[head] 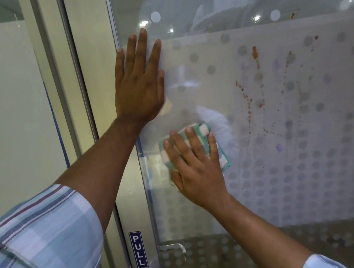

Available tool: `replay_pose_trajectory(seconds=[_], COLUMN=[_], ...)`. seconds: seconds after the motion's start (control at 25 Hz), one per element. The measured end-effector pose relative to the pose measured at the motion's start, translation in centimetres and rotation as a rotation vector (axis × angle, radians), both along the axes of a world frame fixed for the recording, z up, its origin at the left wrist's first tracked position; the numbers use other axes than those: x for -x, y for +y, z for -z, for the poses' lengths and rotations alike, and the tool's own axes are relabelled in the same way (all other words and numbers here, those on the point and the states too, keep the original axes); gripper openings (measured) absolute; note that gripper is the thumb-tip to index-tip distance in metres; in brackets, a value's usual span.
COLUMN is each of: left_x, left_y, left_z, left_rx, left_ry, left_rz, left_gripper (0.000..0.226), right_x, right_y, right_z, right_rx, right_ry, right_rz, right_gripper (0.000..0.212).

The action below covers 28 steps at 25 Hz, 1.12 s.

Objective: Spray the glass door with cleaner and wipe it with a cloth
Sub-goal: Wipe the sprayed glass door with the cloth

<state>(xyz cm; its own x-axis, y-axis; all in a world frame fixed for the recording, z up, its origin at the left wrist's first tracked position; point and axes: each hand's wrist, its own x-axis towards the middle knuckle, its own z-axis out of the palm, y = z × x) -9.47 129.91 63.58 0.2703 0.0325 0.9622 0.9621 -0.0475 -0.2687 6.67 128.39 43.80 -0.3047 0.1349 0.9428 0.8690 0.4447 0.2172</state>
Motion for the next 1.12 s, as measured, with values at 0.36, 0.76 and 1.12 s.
replay_pose_trajectory(seconds=[0.36, 0.76, 1.12], left_x=[-1.7, -7.8, -7.9], left_y=[-0.8, -0.5, 0.7], left_z=[1.9, 7.1, 8.6], left_rx=[0.081, 0.144, 0.142], left_ry=[-0.065, -0.066, -0.082], left_rz=[0.013, 0.055, 0.004], left_gripper=[0.063, 0.073, 0.078], right_x=[-7.3, -10.7, -13.9], right_y=[1.2, 0.6, 2.1], right_z=[-4.0, 2.7, -8.5], right_rx=[-0.011, -0.020, -0.064], right_ry=[0.177, -0.016, 0.381], right_rz=[0.194, 0.152, 0.158], right_gripper=[0.073, 0.079, 0.071])
